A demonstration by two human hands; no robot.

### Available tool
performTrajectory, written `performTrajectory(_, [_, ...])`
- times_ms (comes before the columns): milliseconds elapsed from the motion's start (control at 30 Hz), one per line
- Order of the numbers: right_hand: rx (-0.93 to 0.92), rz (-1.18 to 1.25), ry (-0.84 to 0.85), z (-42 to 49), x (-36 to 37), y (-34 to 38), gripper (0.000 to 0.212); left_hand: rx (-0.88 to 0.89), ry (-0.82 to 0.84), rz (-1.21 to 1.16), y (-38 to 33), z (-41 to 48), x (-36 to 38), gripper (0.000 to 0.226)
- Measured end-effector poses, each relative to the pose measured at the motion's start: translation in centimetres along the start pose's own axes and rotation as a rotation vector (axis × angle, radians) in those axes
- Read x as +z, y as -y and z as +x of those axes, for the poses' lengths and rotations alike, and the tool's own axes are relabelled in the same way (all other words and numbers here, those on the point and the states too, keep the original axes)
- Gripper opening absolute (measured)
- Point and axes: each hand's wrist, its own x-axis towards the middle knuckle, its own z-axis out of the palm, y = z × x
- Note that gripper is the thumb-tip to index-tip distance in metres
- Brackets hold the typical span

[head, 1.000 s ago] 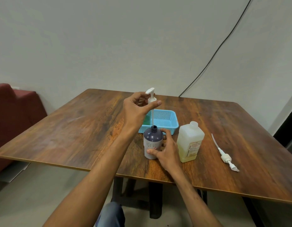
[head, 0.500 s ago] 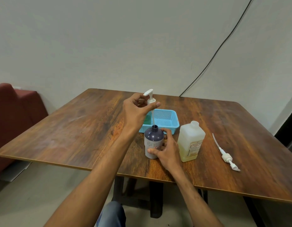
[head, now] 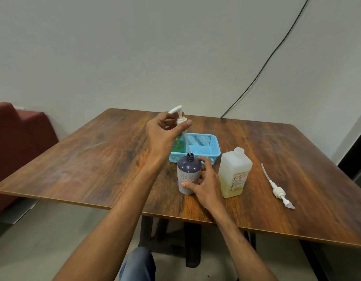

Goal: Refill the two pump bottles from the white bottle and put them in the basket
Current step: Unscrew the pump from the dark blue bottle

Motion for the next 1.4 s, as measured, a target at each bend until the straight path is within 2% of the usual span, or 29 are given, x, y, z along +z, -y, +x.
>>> performTrajectory(300, [-0.022, 0.009, 0.002, -0.2, -0.2, 0.2, 0.087, 0.066, -0.096, -0.158, -2.1, -0.4, -2.2, 0.039])
performTrajectory(500, [-0.024, 0.009, 0.009, -0.2, -0.3, 0.3, 0.086, 0.085, -0.156, -0.154, -1.4, -1.3, -4.2, 0.037])
performTrajectory(633, [-0.038, 0.031, -0.004, -0.2, -0.3, 0.3, 0.084, 0.120, -0.122, -0.015, 1.2, -2.4, -5.8, 0.036])
performTrajectory(800, [-0.048, 0.027, -0.004, -0.2, -0.3, 0.2, 0.084, 0.242, -0.072, 0.325, 5.3, -4.2, -7.3, 0.027])
performTrajectory(1033, [-0.048, 0.011, -0.006, -0.2, -0.1, 0.3, 0.085, 0.184, 0.097, 0.602, 10.0, -6.3, -8.5, 0.026])
performTrajectory(1267, [-0.049, 0.002, 0.000, -0.2, -0.1, 0.3, 0.087, 0.107, 0.184, 0.711, 11.4, -7.5, -9.3, 0.028])
performTrajectory(1400, [-0.047, -0.002, -0.003, -0.2, -0.1, 0.4, 0.087, 0.095, 0.301, 0.783, 12.1, -7.5, -9.2, 0.023])
